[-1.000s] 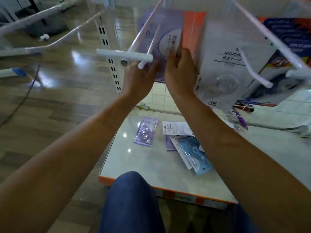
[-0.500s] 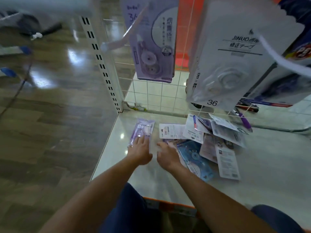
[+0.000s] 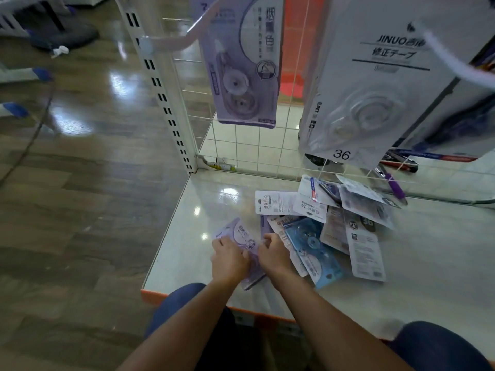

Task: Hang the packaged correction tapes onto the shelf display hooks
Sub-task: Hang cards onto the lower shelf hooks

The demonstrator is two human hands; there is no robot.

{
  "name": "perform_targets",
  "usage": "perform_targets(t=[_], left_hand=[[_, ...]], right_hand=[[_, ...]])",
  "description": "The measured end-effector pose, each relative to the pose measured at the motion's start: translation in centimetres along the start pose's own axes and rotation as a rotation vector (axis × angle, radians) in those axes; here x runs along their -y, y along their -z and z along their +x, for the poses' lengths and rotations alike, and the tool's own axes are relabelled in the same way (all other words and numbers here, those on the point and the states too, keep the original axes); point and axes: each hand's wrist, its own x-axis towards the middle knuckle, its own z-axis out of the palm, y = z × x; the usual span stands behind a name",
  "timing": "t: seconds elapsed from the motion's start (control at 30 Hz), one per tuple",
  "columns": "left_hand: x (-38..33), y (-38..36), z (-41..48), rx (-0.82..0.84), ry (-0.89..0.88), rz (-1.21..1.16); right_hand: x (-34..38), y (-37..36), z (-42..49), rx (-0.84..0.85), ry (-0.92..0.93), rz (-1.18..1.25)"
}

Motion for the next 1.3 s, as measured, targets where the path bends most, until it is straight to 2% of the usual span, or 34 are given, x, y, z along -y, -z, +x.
perform_targets(t=[0.13, 0.3, 0.4, 0.53, 0.7, 1.0, 1.07, 1.2, 1.3], left_hand=[[0.4, 0.3, 0.3, 0.041, 0.132, -0.207], [0.5, 0.4, 0.0, 0.151, 0.2, -0.434], [0.4, 0.3, -0.9, 0.228, 0.118, -0.465], [0.2, 2.6, -1.9, 0.215, -0.017, -0.545], [-1.9, 8.2, -4.7, 0.307, -0.191, -0.865], [-3.7, 15.9, -11.7, 0.101, -0.583, -0.981], [-3.9, 17.2, -12.7, 0.03, -0.646, -0.984], [-4.4, 19.4, -14.4, -0.068, -0.762, -1.036], [-4.8, 20.7, -15.4, -0.128, -0.843, -1.04]], right_hand=[[-0.2, 0.4, -0.4, 0.056, -0.116, 0.047], [-1.2, 0.3, -1.3, 0.097, -0.107, 0.07], [-0.3, 1.0, -2.3, 0.1, -0.064, 0.091], [2.3, 3.0, -3.9, 0.02, 0.051, 0.18], [7.6, 5.5, -6.7, -0.05, 0.218, 0.316], [13.7, 9.0, -14.9, -0.128, 0.652, 0.5], [14.6, 9.4, -16.6, -0.1, 0.747, 0.569], [16.5, 10.4, -19.5, -0.14, 0.957, 0.553], [17.6, 10.9, -20.9, -0.136, 1.025, 0.595]])
